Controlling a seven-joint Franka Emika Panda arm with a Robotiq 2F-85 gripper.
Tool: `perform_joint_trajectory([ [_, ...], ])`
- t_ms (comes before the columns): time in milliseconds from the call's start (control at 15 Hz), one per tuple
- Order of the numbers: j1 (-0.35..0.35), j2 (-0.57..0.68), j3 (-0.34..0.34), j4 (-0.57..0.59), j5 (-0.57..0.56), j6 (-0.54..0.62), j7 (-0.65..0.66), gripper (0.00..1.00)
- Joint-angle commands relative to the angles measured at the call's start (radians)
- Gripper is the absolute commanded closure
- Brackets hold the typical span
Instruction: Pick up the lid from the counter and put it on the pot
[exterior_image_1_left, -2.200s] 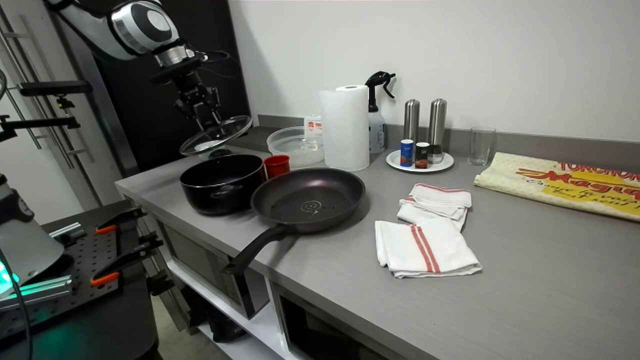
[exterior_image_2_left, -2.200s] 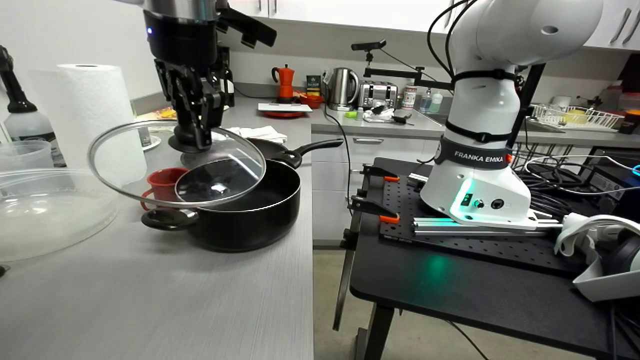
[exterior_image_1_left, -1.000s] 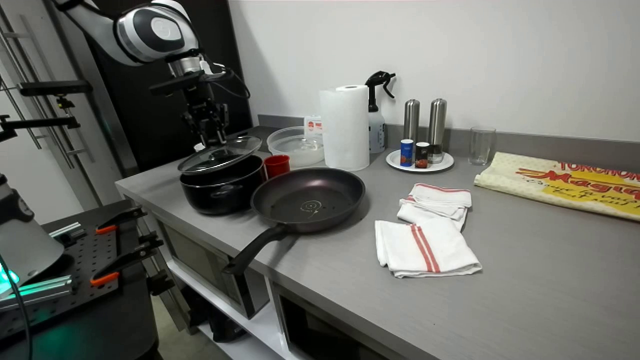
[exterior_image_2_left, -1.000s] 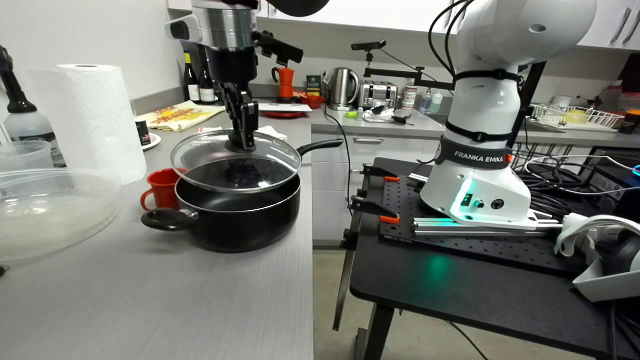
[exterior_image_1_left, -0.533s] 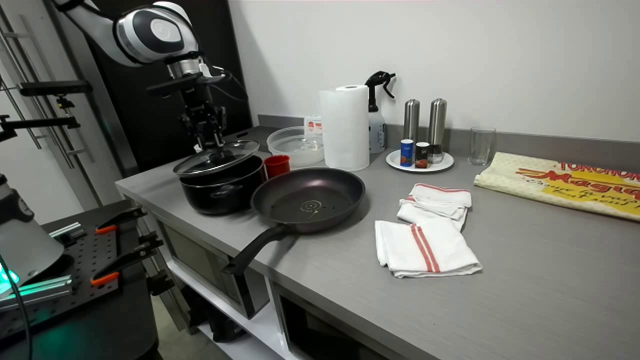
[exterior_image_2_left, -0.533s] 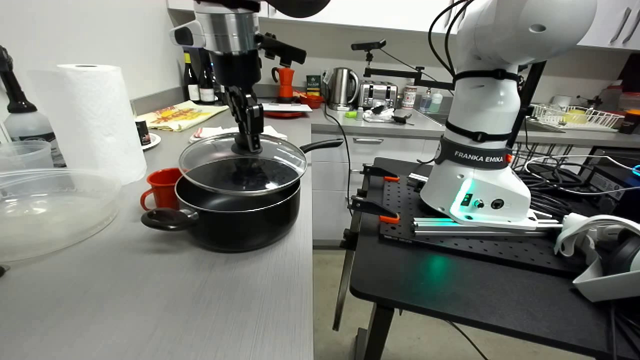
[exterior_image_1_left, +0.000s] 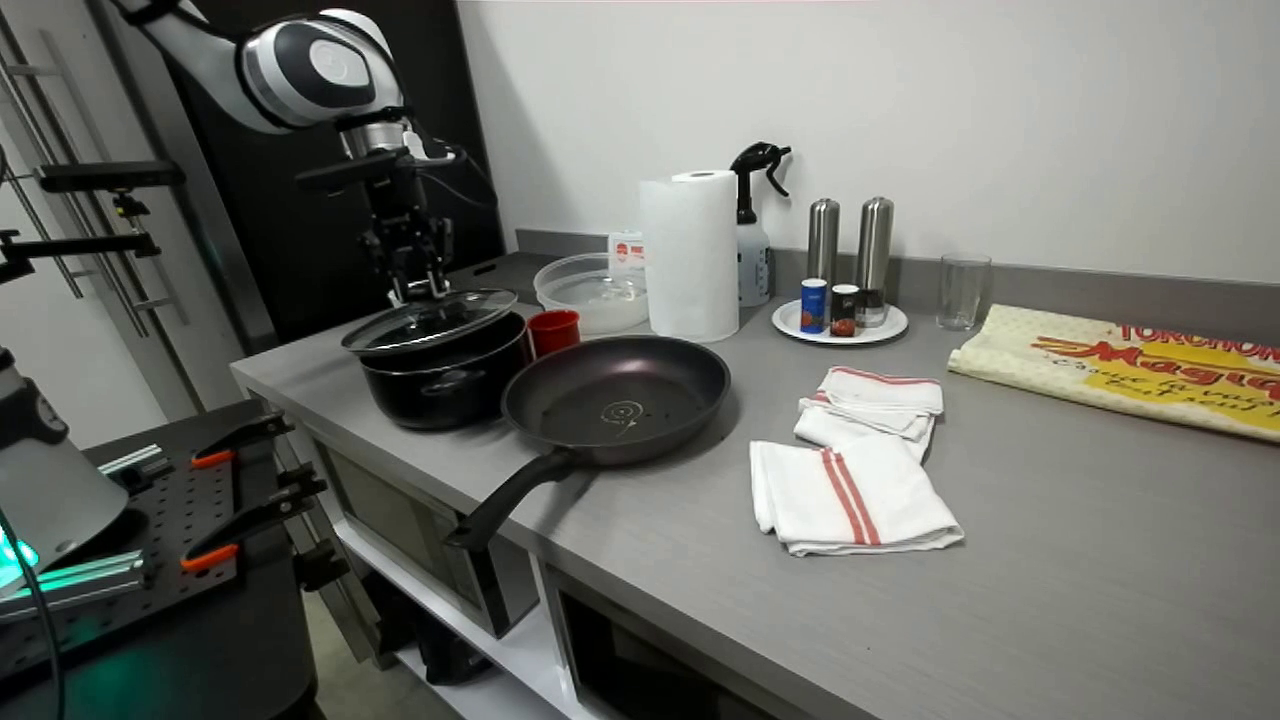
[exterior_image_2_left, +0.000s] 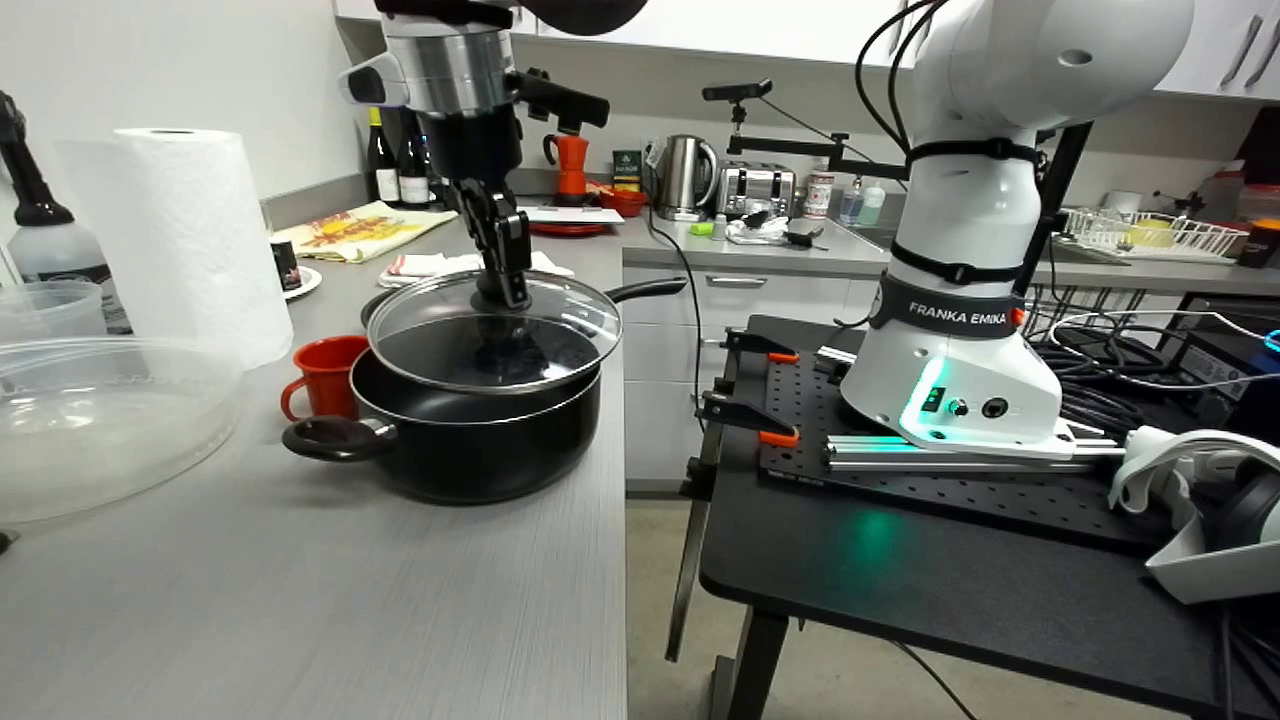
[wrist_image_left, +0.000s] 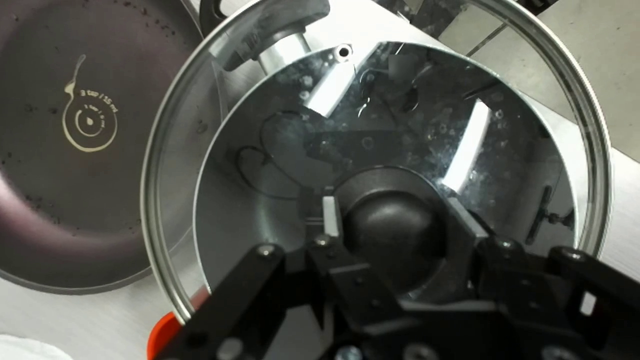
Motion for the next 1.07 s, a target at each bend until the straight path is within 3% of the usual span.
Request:
perform_joint_trajectory([
  [0, 0.009, 0.005, 0.008, 0.035, 0.018, -0.013, -0.007, 0.75],
  [1000, 0.003, 0.065, 0.022, 0.05, 0.104, 0.039, -0.076, 0.75],
])
